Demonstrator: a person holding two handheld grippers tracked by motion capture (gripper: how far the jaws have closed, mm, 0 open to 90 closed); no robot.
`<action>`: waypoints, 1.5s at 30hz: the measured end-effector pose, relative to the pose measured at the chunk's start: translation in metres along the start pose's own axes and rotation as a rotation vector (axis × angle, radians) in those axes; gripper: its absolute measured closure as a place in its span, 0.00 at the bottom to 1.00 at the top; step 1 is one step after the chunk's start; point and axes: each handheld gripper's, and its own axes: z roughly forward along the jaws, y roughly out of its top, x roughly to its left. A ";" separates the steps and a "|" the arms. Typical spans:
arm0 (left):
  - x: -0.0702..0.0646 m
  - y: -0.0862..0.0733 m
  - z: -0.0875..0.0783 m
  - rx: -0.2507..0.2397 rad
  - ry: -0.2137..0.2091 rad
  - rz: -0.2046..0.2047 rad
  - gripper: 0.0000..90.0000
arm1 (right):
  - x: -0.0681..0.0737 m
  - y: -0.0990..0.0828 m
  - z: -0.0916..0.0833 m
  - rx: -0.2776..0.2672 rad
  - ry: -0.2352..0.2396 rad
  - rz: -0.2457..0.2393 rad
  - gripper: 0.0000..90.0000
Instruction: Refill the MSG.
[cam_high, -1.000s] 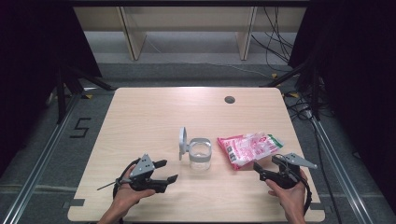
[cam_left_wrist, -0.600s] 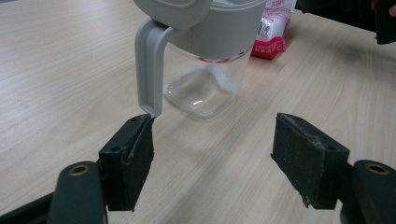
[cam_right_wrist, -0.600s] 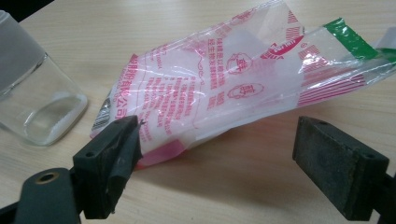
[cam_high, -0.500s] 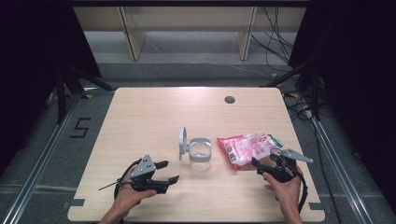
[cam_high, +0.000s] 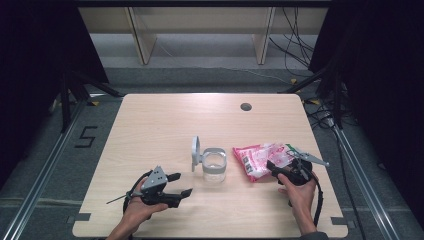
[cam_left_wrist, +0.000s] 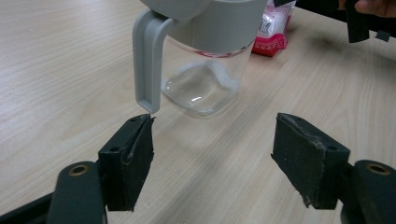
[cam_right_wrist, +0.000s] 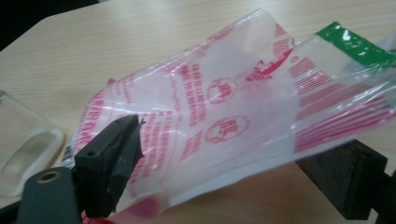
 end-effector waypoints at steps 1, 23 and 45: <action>0.000 0.000 0.000 -0.002 -0.004 -0.005 0.32 | -0.001 0.001 0.000 0.016 0.005 0.010 0.21; 0.000 0.000 0.000 -0.001 0.003 -0.005 0.32 | -0.003 0.007 0.020 0.009 -0.033 -0.011 0.70; -0.001 0.000 -0.001 -0.006 0.008 -0.008 0.32 | 0.011 0.025 0.014 -0.078 0.042 -0.117 1.00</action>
